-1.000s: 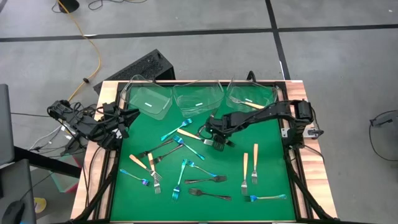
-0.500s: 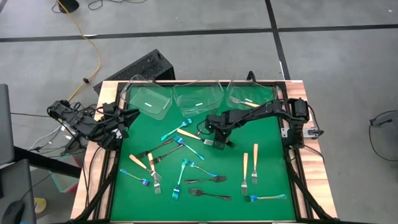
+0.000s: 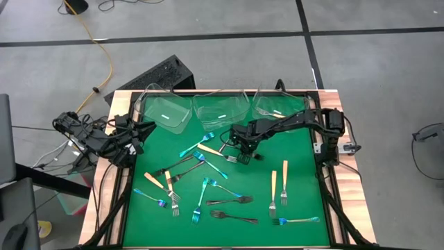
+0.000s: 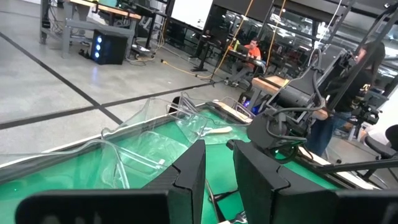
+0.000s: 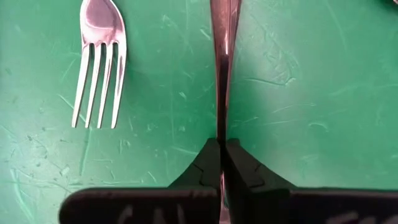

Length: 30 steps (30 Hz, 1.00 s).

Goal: Sort silverware by color (type)
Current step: Put the brown fork into the middle transparent bin

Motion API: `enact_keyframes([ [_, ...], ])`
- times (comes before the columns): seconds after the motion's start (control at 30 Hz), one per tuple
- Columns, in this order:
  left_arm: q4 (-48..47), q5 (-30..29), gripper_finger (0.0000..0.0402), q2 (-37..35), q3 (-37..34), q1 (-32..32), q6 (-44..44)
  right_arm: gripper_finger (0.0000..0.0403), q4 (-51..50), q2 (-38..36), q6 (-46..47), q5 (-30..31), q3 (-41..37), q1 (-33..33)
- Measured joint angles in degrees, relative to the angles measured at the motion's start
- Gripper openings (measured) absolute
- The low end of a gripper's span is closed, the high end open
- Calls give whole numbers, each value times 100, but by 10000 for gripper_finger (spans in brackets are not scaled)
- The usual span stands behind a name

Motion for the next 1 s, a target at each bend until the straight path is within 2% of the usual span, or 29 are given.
enact_keyframes([
  [0.3, 0, 0, 69, 1, 0, 0, -28, 25, -279, -217, -5, -64, -28, 9],
  [0.77, 0, 0, 69, 0, -1, 0, -48, 29, -1310, -742, -60, -111, -15, 188],
  [0.87, -2, 0, 69, 2, -1, 0, -48, 30, -1185, -957, -92, -87, -15, 197],
  [1.0, -2, 0, 69, 0, -1, 0, -48, 27, -465, -1260, -497, 58, -13, 106],
])
